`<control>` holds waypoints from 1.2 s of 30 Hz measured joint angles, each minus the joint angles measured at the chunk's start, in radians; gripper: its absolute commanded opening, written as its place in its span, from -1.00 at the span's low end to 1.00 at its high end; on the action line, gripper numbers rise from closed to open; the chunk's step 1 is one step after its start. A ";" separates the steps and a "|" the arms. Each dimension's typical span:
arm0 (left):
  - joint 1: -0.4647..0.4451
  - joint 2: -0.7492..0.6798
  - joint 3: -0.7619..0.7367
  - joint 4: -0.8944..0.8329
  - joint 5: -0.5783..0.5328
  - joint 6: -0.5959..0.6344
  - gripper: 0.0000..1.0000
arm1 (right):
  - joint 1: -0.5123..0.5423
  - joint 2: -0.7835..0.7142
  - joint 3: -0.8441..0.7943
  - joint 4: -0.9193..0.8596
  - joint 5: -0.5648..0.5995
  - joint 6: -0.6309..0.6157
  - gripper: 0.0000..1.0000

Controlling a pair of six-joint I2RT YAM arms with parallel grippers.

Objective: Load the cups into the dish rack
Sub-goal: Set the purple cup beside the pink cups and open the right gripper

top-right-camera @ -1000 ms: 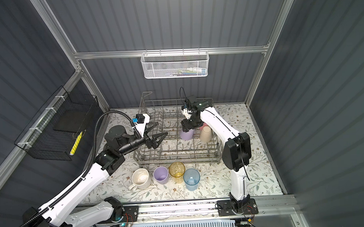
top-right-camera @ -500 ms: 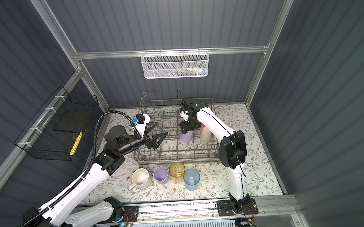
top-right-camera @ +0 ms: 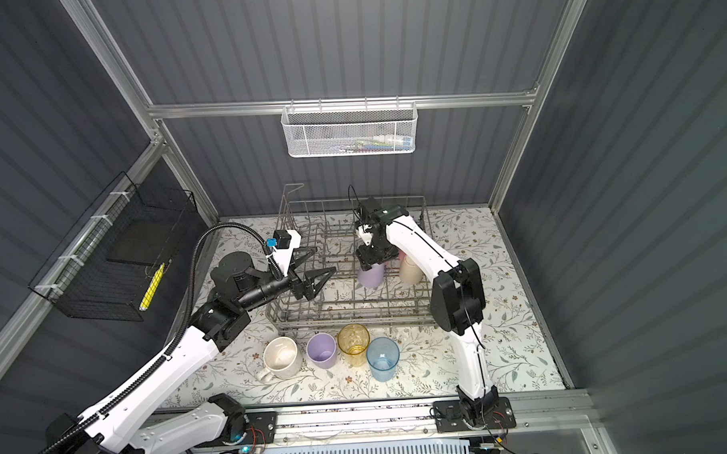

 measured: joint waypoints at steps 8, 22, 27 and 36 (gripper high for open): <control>0.000 0.000 0.000 0.000 0.003 0.000 0.82 | 0.007 0.004 0.006 -0.004 0.019 0.000 0.26; 0.000 0.000 -0.002 0.000 0.004 0.000 0.81 | 0.013 0.000 0.006 0.002 0.035 0.008 0.69; 0.000 0.000 -0.003 0.000 0.004 0.000 0.82 | 0.013 -0.023 0.006 0.009 0.036 0.010 0.78; 0.000 0.000 -0.003 0.000 0.007 0.000 0.82 | 0.013 -0.095 -0.008 0.018 0.047 0.017 0.84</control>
